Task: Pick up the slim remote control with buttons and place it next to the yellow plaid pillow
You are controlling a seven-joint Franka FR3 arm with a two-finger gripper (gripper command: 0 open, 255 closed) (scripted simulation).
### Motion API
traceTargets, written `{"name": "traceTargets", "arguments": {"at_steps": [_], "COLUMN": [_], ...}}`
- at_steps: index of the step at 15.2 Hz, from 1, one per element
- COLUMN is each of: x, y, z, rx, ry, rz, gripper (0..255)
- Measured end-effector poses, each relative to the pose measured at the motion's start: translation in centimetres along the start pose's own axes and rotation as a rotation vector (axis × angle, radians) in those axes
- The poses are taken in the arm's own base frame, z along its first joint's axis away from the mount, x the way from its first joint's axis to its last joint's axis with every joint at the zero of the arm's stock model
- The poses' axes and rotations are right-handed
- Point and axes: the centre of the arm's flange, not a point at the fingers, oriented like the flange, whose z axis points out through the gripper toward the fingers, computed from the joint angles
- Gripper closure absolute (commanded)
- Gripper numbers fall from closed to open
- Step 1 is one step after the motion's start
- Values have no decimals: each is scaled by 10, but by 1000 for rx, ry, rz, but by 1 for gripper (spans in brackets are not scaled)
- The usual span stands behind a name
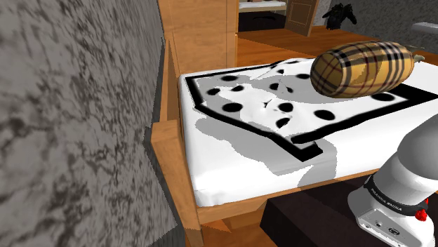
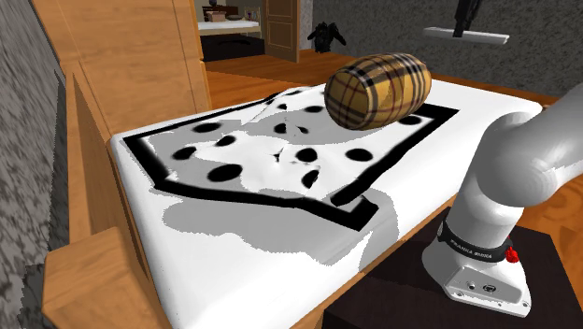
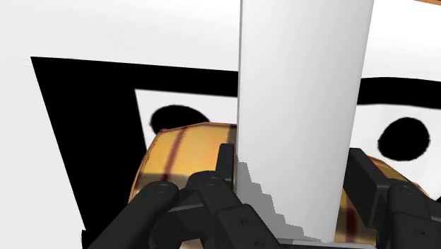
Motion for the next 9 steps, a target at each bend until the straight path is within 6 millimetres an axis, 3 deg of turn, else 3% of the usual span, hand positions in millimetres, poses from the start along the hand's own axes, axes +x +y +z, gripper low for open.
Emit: {"name": "traceTargets", "arguments": {"at_steps": [6,9], "x": [-25,-29], "y": [74,85], "z": [-1,10], "rx": [1,0], "ry": [0,0], "rz": [0,0], "gripper": [255,255]}}
